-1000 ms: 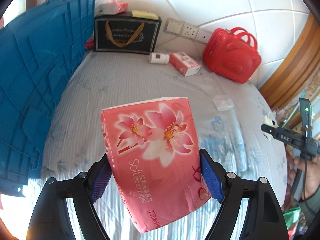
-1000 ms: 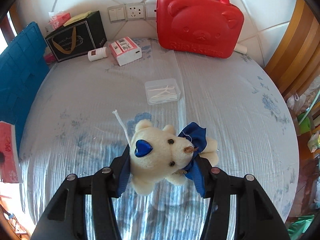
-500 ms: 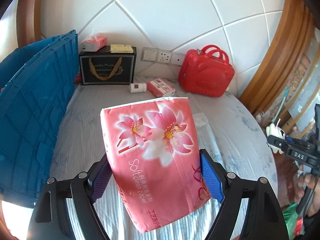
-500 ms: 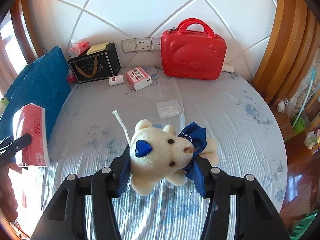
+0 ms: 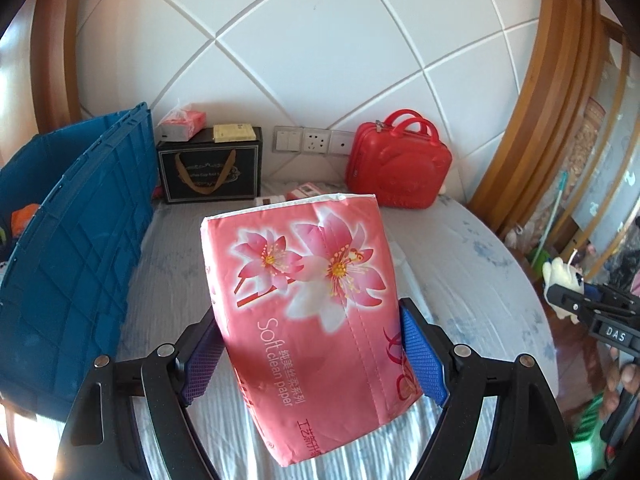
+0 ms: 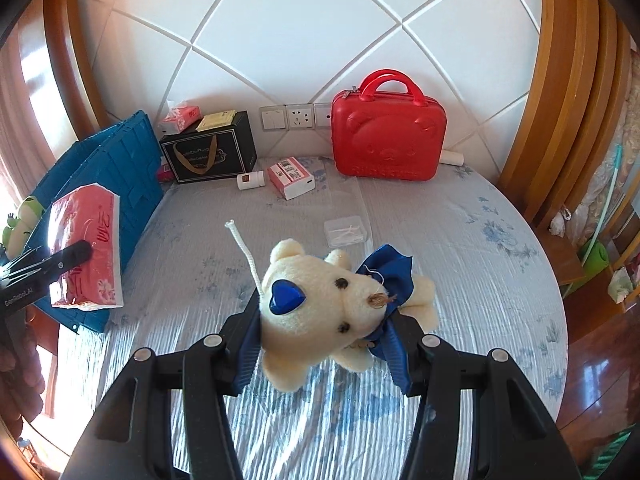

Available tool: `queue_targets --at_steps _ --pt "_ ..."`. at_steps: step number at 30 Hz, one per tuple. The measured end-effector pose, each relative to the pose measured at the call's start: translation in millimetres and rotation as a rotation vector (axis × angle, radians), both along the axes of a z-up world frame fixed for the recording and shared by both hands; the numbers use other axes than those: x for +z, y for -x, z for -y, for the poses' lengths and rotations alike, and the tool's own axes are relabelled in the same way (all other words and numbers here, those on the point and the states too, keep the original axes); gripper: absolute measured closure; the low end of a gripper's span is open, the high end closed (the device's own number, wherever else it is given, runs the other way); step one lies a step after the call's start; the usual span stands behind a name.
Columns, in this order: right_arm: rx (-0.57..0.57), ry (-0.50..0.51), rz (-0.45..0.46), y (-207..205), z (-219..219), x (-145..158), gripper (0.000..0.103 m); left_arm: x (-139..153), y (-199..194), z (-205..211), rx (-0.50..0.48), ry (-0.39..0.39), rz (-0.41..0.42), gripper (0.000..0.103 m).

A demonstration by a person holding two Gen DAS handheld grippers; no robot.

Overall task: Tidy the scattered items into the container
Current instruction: 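Carry the tissue pack and teddy bear over the blue crate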

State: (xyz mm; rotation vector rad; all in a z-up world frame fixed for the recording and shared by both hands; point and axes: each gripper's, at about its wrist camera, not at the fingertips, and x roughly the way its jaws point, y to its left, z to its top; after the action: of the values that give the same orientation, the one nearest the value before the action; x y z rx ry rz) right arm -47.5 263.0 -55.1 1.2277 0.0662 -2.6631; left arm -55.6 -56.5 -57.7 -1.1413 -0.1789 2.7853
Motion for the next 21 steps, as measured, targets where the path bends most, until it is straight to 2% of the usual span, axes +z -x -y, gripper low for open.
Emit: queue_targets --at_steps 6,12,21 --pt "0.019 0.019 0.001 -2 12 -2 0.051 15 -11 6 -0.012 0.024 -0.030 0.022" --pt "0.042 0.009 -0.010 -5 44 7 0.051 31 -15 32 -0.020 -0.008 -0.069 0.022" --pt "0.081 0.005 -0.061 -11 145 39 0.051 65 -28 121 -0.025 -0.043 -0.153 0.022"
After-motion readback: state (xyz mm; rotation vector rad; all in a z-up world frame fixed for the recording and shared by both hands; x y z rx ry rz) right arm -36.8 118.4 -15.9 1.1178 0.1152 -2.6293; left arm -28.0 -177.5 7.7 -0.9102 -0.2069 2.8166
